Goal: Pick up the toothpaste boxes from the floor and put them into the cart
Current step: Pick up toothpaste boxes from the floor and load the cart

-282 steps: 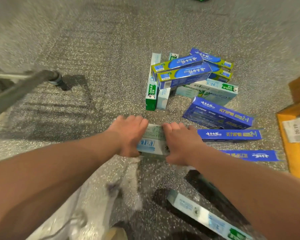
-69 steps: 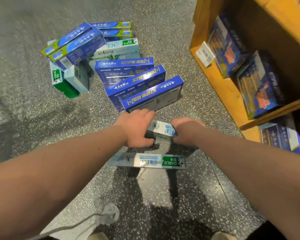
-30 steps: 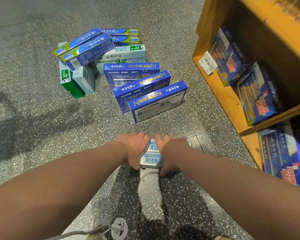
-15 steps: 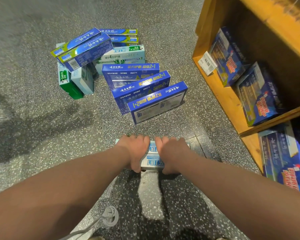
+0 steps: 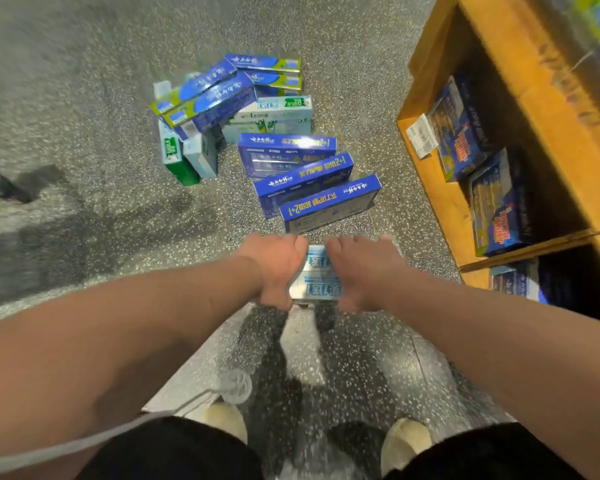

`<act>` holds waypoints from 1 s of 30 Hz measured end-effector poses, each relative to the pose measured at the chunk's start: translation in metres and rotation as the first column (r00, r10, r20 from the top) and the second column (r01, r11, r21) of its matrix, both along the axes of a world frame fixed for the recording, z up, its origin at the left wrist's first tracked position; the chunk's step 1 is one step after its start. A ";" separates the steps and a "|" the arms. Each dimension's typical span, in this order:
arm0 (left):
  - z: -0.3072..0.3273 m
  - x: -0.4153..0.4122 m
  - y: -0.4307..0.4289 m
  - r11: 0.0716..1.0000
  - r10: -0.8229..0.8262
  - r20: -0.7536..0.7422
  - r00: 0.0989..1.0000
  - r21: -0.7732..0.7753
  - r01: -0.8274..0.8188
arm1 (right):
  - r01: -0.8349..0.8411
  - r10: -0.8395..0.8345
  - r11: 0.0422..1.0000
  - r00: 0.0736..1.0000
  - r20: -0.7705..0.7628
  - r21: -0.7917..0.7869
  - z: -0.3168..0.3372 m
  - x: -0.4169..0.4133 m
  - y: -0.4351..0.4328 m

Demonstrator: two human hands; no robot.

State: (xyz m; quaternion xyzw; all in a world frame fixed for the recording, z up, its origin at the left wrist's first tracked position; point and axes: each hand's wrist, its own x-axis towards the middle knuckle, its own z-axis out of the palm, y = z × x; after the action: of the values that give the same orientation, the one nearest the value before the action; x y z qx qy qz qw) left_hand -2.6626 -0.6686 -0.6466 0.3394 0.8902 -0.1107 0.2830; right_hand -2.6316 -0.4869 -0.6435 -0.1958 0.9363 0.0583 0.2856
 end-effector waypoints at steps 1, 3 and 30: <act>0.033 -0.001 -0.004 1.000 0.003 -0.006 1.000 -0.003 -0.003 | -0.009 0.009 1.000 1.000 -0.014 0.000 0.033 -0.002 -0.004; 0.102 -0.001 -0.014 1.000 0.017 -0.019 1.000 -0.001 -0.017 | -0.019 0.019 1.000 0.999 -0.026 -0.007 0.104 -0.005 -0.013; 0.851 0.082 -0.239 0.888 0.447 -0.450 0.773 0.118 -0.445 | -0.549 0.455 0.835 0.729 -0.512 -0.041 0.837 -0.022 -0.233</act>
State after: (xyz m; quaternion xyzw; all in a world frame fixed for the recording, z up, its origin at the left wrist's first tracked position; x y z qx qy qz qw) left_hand -2.5810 -0.9077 0.2040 0.0831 0.9866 -0.1165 0.0787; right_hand -2.6538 -0.7201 0.1935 -0.4478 0.8895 0.0913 -0.0031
